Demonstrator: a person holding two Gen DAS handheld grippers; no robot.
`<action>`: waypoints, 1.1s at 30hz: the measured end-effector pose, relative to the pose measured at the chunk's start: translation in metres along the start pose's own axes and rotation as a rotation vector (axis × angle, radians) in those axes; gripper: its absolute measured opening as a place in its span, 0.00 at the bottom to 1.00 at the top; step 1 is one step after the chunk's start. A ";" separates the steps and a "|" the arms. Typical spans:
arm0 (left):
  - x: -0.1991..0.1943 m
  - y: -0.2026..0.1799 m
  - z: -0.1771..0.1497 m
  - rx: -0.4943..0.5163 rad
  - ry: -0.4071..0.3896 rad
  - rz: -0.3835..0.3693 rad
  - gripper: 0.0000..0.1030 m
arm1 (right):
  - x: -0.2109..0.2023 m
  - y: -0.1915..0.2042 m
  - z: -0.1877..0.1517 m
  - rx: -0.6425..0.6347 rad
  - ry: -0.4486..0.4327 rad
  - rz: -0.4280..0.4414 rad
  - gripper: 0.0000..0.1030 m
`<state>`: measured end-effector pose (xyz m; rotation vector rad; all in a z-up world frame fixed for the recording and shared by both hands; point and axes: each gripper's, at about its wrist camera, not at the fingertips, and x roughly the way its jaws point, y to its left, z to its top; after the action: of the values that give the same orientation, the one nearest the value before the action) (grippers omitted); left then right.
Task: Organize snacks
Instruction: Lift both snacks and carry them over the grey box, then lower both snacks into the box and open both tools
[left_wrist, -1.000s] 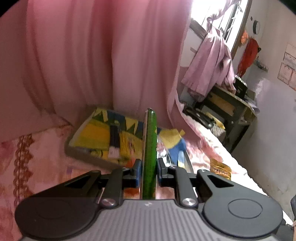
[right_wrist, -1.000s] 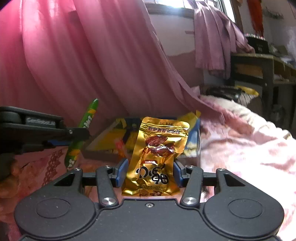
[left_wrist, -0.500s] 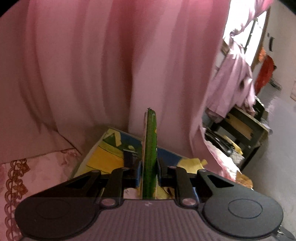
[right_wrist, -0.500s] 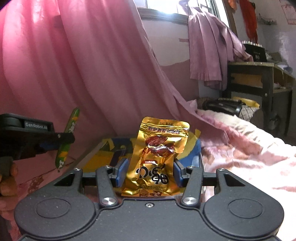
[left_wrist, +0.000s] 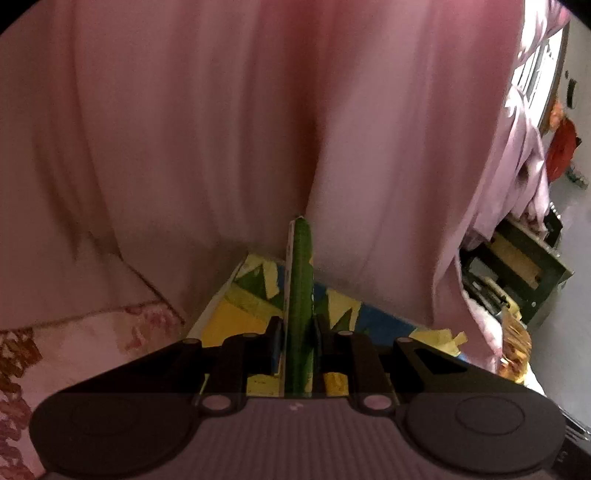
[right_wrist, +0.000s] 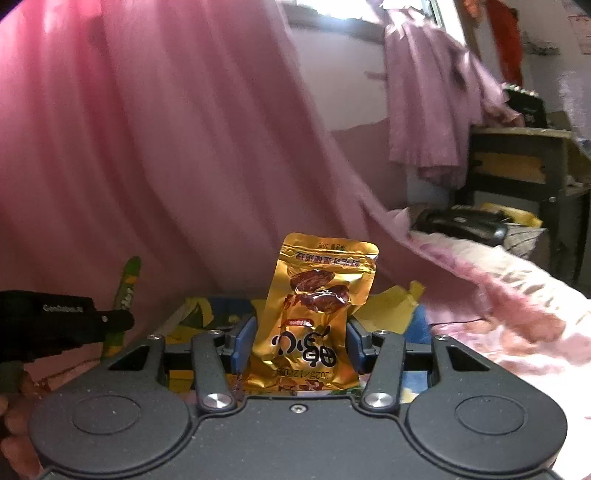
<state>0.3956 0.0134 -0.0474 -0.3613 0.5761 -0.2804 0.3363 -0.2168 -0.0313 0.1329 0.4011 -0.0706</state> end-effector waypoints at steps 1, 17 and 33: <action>0.005 0.001 -0.002 0.006 0.014 0.001 0.18 | 0.007 0.003 -0.001 -0.011 0.014 0.005 0.51; 0.047 0.002 -0.032 0.020 0.210 0.052 0.18 | 0.059 0.015 -0.028 -0.032 0.180 -0.011 0.51; 0.054 -0.014 -0.039 0.117 0.212 0.092 0.19 | 0.057 0.009 -0.029 0.017 0.178 0.026 0.54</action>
<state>0.4140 -0.0281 -0.0979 -0.1921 0.7791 -0.2647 0.3782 -0.2061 -0.0789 0.1615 0.5760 -0.0364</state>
